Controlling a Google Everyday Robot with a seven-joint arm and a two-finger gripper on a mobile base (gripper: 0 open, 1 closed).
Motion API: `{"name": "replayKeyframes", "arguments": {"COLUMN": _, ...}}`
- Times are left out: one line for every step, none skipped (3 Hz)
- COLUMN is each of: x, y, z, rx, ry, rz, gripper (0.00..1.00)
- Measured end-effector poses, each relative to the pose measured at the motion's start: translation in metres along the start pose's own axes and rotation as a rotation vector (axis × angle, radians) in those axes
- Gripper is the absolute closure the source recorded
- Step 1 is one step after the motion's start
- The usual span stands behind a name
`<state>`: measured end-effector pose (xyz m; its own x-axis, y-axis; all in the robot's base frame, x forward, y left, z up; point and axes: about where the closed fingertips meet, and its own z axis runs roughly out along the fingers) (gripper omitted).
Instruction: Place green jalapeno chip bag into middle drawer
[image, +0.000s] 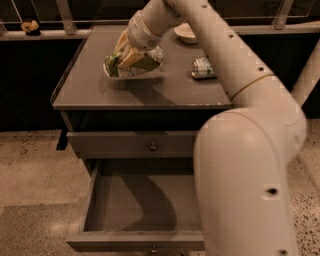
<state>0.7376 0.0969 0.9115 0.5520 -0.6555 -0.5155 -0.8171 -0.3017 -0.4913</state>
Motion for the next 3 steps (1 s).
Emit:
{"name": "replayKeyframes", "arguments": {"x": -0.041, "y": 0.001, "z": -0.086, "rx": 0.195, "ry": -0.003, "rz": 0.007, "gripper": 1.00}}
{"name": "replayKeyframes", "arguments": {"x": -0.116, "y": 0.019, "z": -0.149, "rx": 0.352, "ry": -0.061, "rz": -0.001, "gripper": 1.00}}
{"name": "replayKeyframes", "arguments": {"x": -0.125, "y": 0.032, "z": -0.149, "rx": 0.392, "ry": -0.072, "rz": 0.011, "gripper": 1.00}}
